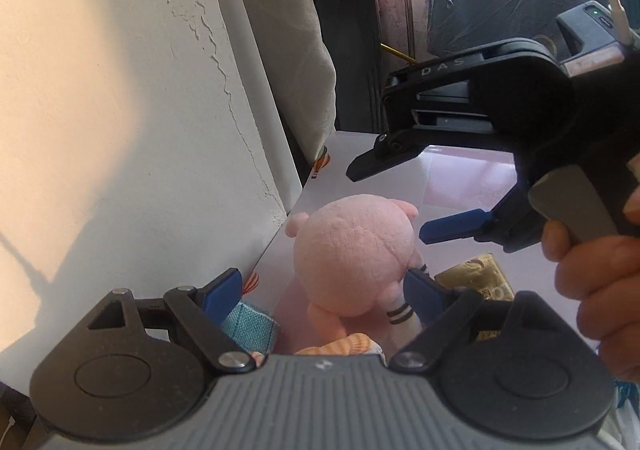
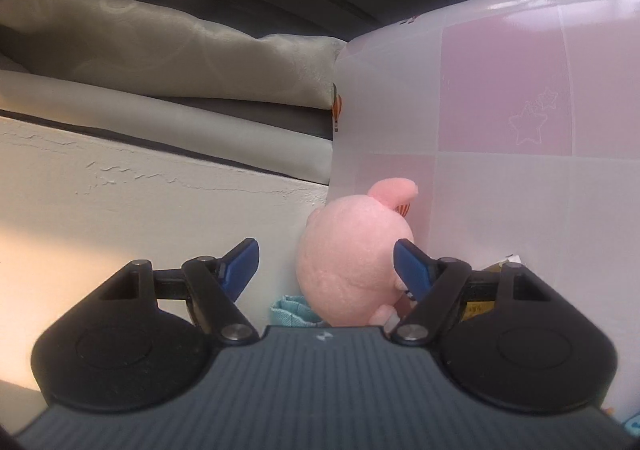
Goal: Organize soft objects
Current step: 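Move the right gripper back to the pink plush pig on the table, then grasp the pink plush pig by its body with the right gripper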
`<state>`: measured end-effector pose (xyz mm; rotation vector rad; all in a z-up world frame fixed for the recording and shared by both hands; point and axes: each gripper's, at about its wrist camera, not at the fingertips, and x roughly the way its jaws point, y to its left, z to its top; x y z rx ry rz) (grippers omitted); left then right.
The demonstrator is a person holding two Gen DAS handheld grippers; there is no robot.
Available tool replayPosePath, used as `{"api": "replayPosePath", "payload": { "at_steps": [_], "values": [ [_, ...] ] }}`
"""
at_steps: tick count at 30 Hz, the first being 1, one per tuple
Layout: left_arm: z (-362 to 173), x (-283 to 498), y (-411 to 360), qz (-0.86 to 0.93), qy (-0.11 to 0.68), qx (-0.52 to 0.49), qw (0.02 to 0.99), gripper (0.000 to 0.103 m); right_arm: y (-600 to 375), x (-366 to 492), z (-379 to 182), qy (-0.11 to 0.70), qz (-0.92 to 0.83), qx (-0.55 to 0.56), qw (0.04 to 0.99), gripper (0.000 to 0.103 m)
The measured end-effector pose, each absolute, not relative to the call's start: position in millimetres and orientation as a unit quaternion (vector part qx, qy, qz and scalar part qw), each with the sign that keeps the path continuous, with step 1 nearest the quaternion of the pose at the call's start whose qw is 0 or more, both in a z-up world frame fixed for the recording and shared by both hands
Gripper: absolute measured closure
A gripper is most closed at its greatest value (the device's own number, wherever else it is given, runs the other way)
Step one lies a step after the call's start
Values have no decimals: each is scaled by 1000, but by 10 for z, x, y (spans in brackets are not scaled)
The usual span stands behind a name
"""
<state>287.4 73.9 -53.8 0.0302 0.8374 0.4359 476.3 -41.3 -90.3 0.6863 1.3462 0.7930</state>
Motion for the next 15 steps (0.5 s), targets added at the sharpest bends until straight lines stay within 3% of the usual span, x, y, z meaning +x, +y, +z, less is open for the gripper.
{"api": "replayPosePath", "payload": {
  "at_steps": [15],
  "values": [
    [-741,3128,914,190,437,-29,879,24,-507,4974,-1169,574,346,351,654,42]
  ]
}}
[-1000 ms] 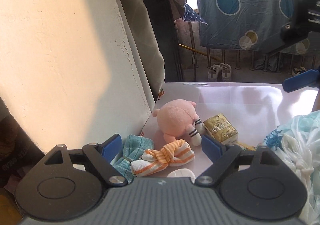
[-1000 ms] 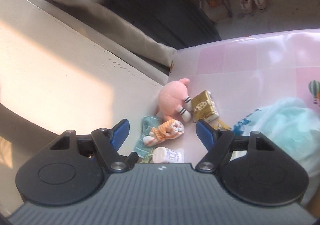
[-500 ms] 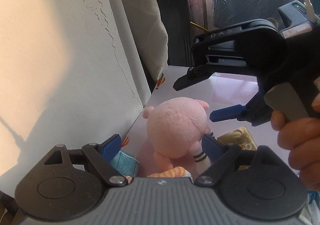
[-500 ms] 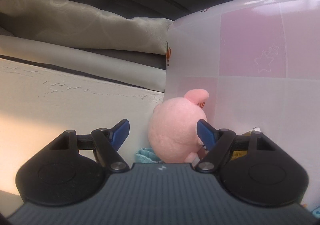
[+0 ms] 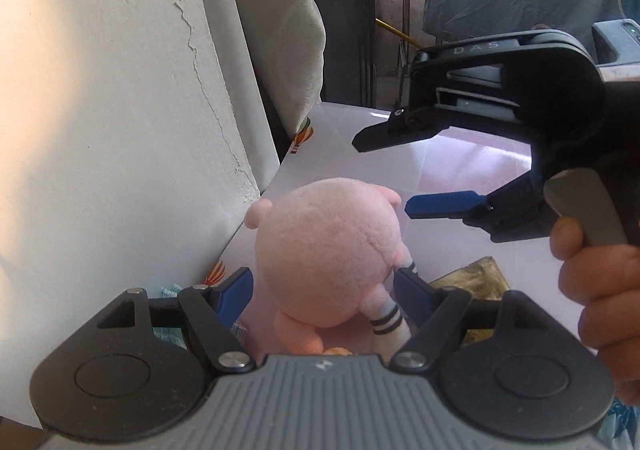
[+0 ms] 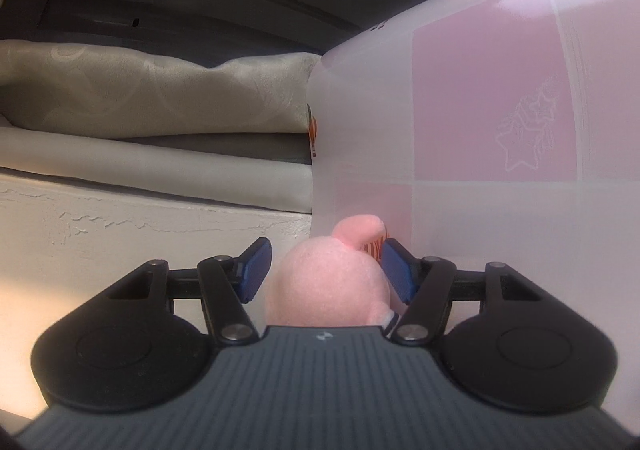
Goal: Organize soft objects
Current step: 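Grasp the pink plush pig by its body with the right gripper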
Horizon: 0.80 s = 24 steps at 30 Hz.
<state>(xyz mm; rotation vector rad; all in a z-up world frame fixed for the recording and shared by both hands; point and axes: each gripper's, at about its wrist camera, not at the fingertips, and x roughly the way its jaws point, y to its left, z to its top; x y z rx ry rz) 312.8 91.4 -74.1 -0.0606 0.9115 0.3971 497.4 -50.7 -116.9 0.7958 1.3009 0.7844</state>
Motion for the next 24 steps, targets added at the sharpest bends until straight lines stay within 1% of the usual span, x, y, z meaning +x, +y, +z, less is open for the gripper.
{"api": "replayPosePath", "payload": {
  "at_steps": [2,5,6,7,8,9,13,19,24],
  "values": [
    [-754,3138,939,189,442,-35,876,24,-463,5000,-1191,576,346,345,655,41],
    [-806,3229,1021,186,453,-48,870,24,-321,4987,-1309,605,352,329,634,38],
    [-828,3254,1029,185,456,-52,869,25,-282,4973,-1342,612,356,324,627,38],
    [-853,3286,1040,185,458,-56,868,26,-248,4947,-1374,616,362,324,620,34],
    [-888,3343,1089,187,462,-61,865,29,-220,4919,-1395,619,368,329,611,34],
    [-890,3342,1105,189,461,-63,864,30,-214,4906,-1397,617,370,329,611,34],
    [-843,3301,1126,184,455,-63,869,31,-223,4868,-1305,610,377,326,616,40],
    [-520,3106,1049,167,425,-67,887,31,-365,4754,-922,591,385,326,630,42],
    [-71,2773,862,140,382,-72,910,32,-634,4539,-400,561,393,332,648,43]
  ]
}}
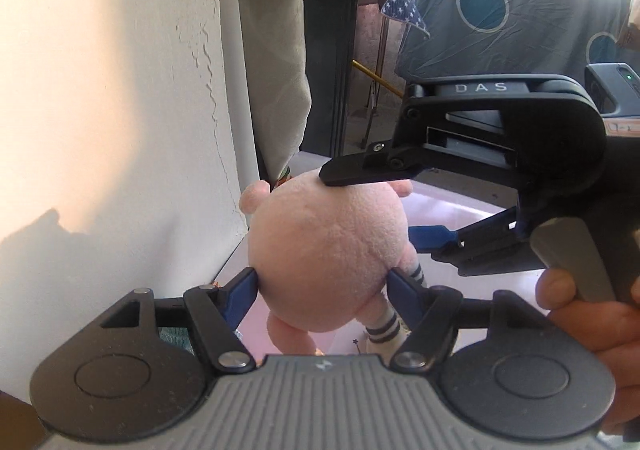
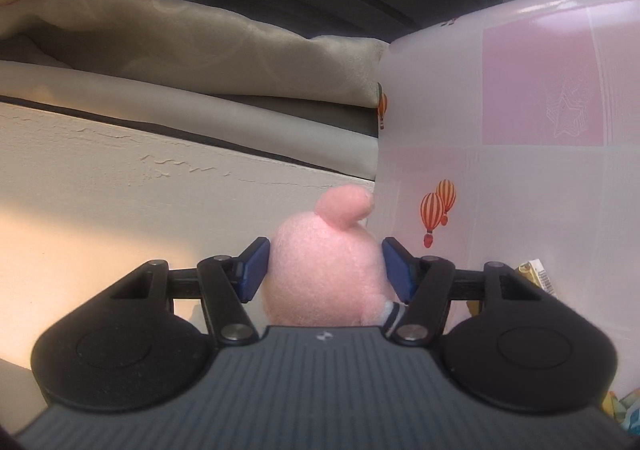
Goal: Organize soft objects
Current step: 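Grasp the pink plush pig by its body with the right gripper, then carry the pink plush pig over the cardboard box with the right gripper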
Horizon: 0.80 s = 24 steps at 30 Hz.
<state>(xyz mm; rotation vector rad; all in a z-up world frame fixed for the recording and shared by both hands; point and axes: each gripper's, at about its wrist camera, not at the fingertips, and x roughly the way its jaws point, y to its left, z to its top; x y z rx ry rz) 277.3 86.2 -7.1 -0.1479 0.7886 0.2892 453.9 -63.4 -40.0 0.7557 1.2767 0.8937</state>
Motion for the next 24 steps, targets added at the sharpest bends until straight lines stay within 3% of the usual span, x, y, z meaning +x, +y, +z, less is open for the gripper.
{"api": "replayPosePath", "payload": {
  "at_steps": [10,24],
  "values": [
    [498,1895,-20,23,334,-34,942,31,-1845,3580,324,511,362,382,679,44],
    [274,1134,-1615,-182,367,27,912,25,-4170,1944,-16,450,222,509,699,44]
  ]
}}
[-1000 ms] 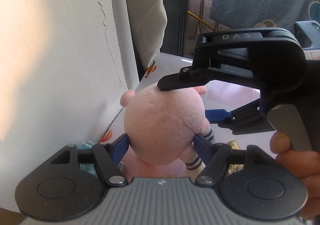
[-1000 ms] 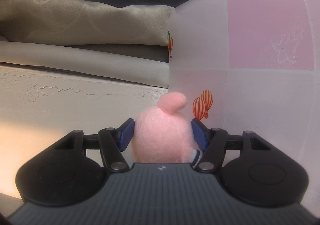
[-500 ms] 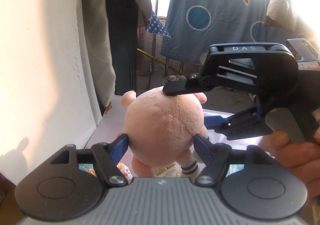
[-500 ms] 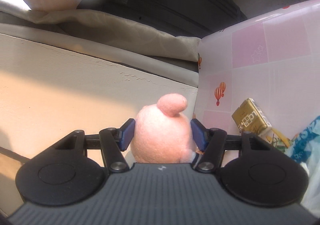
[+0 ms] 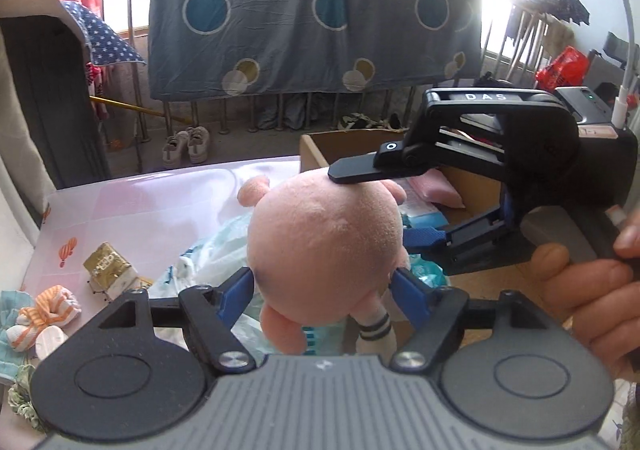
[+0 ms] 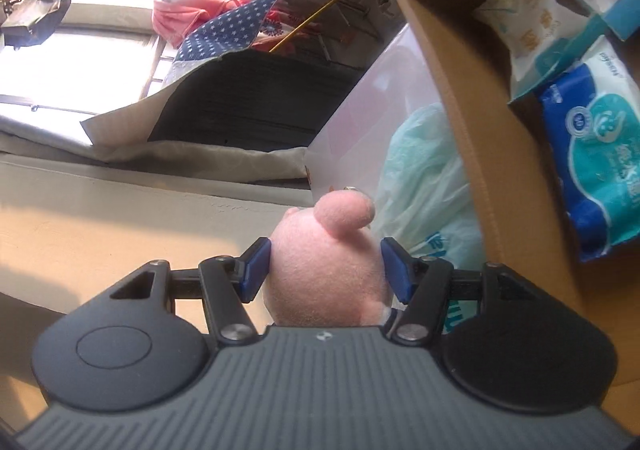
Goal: Organize soft objects
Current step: 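Carry the pink plush pig over the cardboard box with the right gripper, then lower the plush pig into the box and open the right gripper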
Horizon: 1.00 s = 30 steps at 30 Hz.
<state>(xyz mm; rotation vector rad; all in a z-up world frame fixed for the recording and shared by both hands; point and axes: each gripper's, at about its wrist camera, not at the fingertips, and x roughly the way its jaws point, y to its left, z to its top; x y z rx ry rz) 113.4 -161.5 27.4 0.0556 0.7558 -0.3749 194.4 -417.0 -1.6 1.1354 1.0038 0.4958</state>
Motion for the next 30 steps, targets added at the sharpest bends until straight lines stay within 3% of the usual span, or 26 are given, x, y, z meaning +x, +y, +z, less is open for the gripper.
{"api": "replayPosePath", "payload": {
  "at_steps": [9,18,24,30],
  "values": [
    [114,922,-1519,-178,384,50,904,22,-5273,1533,179,399,104,469,781,44],
    [176,963,-687,-68,392,38,916,22,-5273,1899,220,418,-57,224,878,43],
    [195,970,-478,-39,395,30,917,22,-4523,2284,-232,436,-116,-9,892,40],
    [167,933,-439,-34,388,51,920,22,-4339,2350,-347,469,-59,65,879,32]
  ]
}}
